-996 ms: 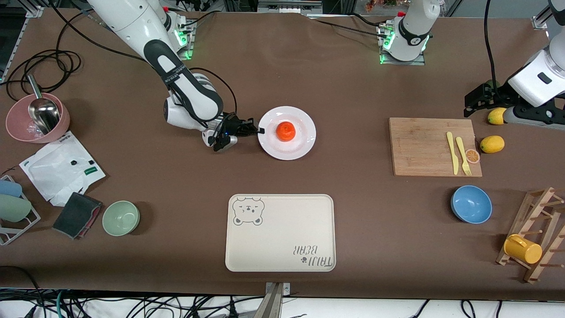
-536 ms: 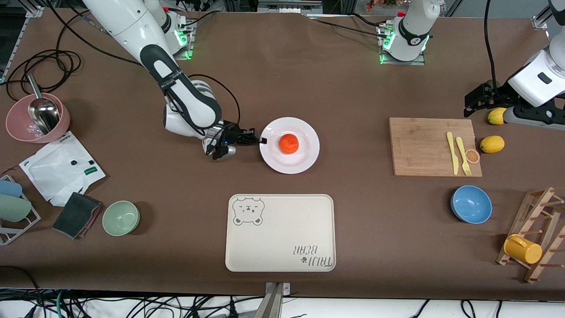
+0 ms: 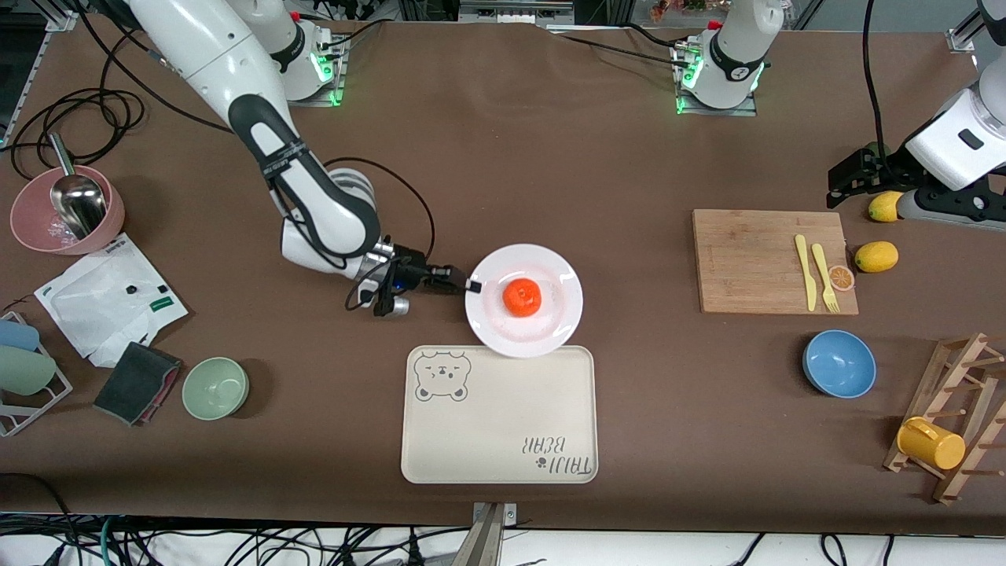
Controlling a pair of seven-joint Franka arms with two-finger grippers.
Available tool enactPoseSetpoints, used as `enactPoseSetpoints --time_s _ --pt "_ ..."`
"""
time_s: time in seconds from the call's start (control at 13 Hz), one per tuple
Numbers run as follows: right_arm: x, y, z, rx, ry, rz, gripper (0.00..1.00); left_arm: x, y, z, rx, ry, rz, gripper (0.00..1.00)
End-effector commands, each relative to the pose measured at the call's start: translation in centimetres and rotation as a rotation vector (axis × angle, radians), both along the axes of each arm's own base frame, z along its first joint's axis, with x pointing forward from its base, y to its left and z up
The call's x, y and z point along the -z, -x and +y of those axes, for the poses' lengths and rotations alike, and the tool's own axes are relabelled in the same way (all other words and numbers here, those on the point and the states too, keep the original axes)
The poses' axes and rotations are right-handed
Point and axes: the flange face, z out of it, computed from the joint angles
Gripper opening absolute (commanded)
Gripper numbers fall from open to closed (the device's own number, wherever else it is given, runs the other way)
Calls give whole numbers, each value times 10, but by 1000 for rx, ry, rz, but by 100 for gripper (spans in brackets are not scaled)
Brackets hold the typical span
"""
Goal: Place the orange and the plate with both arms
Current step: 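Slide the plate with the orange onto the bear tray with the right gripper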
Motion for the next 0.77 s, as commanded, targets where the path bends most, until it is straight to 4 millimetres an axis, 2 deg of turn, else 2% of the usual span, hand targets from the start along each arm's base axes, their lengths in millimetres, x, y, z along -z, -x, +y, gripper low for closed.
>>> enactPoseSetpoints --time_s 0.0,0.38,0.46,0.69 --pt "19 -44 8 40 -64 5 0 -3 3 2 19 15 4 100" --pt "6 -111 -8 87 -27 11 0 -4 3 2 17 15 3 100" --pt "8 -121 -9 97 -32 4 0 -4 3 1 20 15 4 100" --pt "31 -141 -18 105 -22 -26 0 -2 4 5 16 15 16 100"
